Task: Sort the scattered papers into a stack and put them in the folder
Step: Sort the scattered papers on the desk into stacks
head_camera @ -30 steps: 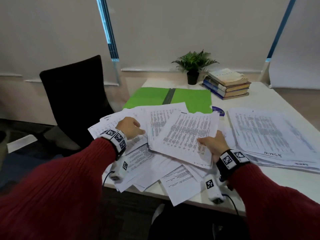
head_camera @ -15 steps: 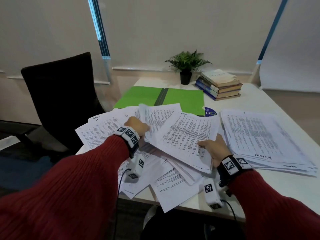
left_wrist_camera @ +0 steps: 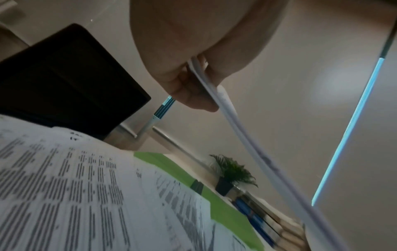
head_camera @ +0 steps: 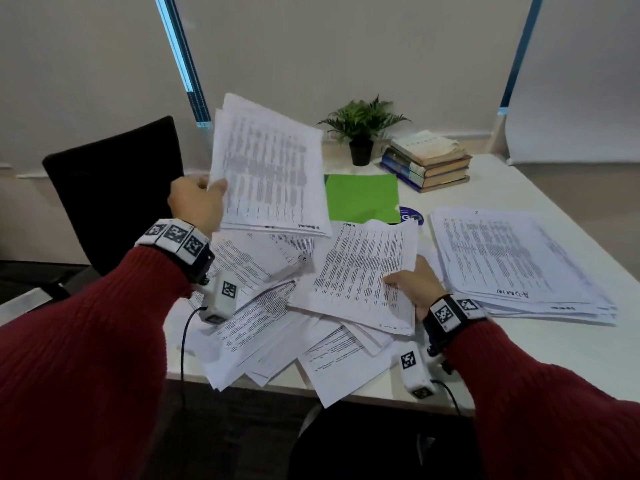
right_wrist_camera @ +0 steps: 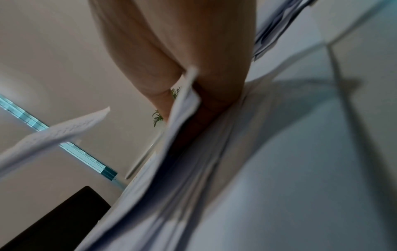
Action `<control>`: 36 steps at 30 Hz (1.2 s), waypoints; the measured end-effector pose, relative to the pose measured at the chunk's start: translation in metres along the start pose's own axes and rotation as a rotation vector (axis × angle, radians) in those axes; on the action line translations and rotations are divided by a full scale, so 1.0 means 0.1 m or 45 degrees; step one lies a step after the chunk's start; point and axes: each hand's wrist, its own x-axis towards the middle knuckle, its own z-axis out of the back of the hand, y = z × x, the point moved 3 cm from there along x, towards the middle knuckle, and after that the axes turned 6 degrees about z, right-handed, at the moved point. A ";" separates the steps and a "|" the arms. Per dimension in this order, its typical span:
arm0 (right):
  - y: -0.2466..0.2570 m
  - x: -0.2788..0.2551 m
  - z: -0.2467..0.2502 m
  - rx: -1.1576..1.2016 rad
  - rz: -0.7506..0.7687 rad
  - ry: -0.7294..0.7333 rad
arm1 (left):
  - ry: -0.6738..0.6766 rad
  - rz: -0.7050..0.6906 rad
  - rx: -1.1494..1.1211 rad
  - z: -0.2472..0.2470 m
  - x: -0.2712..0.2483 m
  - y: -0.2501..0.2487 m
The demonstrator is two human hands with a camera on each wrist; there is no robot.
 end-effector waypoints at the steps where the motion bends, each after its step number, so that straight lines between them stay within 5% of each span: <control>1: 0.02 -0.02 -0.01 0.006 0.001 0.009 | 0.059 0.029 -0.027 -0.06 -0.02 0.05; 10: 0.11 -0.01 -0.04 0.261 -0.124 -0.120 | 0.655 0.218 0.283 -1.00 -0.88 0.53; 17: 0.28 -0.07 0.23 0.173 0.015 -0.002 | 0.750 0.122 0.345 -1.21 -1.08 0.44; 20: 0.53 -0.01 0.62 0.133 0.040 -0.090 | 0.709 0.024 0.347 -1.18 -1.07 0.29; 24: 0.67 0.13 1.33 0.027 0.032 -0.241 | 0.786 -0.088 0.792 -1.26 -1.05 0.26; 29: 0.53 0.30 2.00 -0.314 -0.119 -0.248 | 0.941 -0.069 1.140 -1.46 -1.12 0.32; 36: 0.26 0.38 2.42 -0.775 -0.190 -0.260 | 0.951 0.055 1.026 -1.58 -1.09 0.35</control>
